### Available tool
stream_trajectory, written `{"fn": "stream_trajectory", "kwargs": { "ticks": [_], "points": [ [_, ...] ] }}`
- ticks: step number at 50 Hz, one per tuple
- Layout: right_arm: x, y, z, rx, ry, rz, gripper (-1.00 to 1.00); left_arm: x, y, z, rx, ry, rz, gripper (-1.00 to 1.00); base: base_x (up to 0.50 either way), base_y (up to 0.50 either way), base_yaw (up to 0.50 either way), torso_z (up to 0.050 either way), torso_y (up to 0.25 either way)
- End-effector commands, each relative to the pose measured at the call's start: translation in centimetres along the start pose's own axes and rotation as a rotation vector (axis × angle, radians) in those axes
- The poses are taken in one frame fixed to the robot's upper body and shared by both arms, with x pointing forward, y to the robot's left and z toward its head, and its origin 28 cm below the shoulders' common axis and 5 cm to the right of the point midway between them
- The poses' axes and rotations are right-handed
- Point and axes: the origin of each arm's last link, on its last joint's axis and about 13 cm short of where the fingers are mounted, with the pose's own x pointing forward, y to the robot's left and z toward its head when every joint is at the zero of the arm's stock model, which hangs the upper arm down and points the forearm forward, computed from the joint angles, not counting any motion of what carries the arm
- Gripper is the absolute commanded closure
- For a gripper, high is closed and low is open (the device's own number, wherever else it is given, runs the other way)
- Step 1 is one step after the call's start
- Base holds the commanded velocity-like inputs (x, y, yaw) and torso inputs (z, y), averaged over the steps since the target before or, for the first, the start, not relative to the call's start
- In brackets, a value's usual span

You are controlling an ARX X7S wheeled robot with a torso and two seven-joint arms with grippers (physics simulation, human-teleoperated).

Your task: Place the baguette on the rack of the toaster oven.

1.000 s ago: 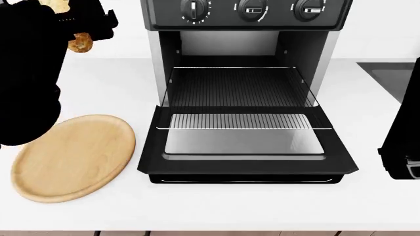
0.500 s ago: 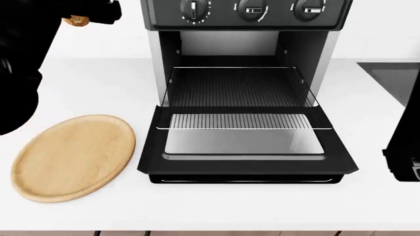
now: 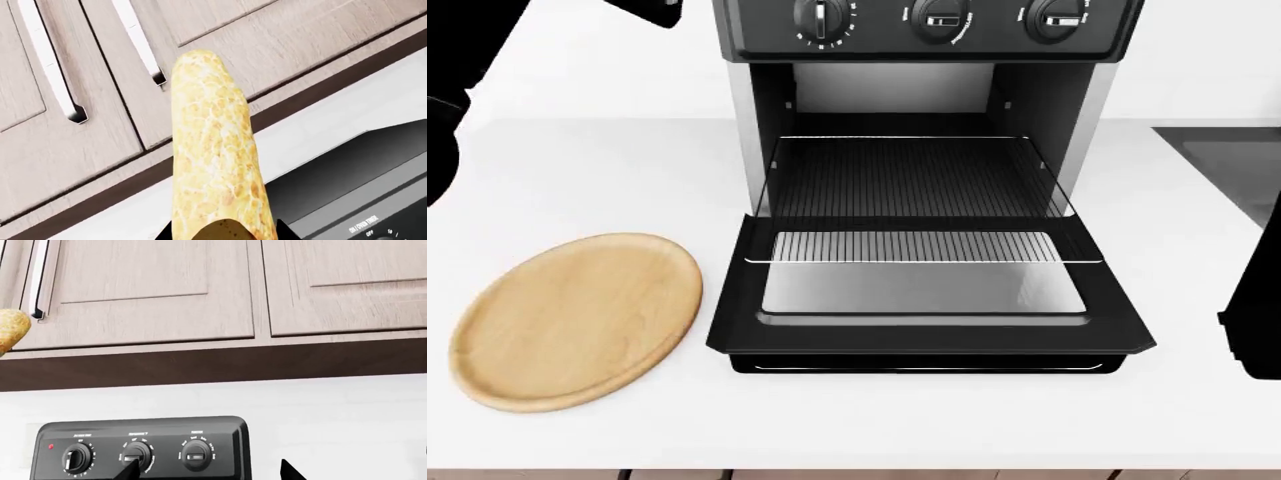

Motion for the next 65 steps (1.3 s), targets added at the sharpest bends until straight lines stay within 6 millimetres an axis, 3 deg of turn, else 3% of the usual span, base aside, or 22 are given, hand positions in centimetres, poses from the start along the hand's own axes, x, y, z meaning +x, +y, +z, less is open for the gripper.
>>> {"fn": "stream_trajectory", "kwargs": {
  "ticks": [1, 20, 41, 65],
  "points": [
    [0.0, 0.0, -0.3, 0.002, 0.005, -0.006, -1.0, 1.1, -0.5, 0.2, 0.122, -0.033, -0.121, 1.0, 0.0, 0.0, 0.0, 0.0, 0.0],
    [-0.4, -0.2, -0.1, -0.005, 0.009, -0.02, -1.0, 2.1, -2.2, 1.3, 0.236, -0.125, -0.322, 1.0, 0.0, 0.0, 0.0, 0.0, 0.0],
    [-0.5, -0.2, -0.1, -0.008, 0.006, -0.025, -1.0, 2.3, -2.8, 1.6, 0.368, -0.189, -0.479, 1.0, 0.0, 0.0, 0.0, 0.0, 0.0],
    [-0.8, -0.3, -0.2, 0.0, 0.002, -0.035, -1.0, 3.2, -2.5, 3.1, 0.517, -0.281, -0.501, 1.0, 0.0, 0.0, 0.0, 0.0, 0.0]
  ]
}}
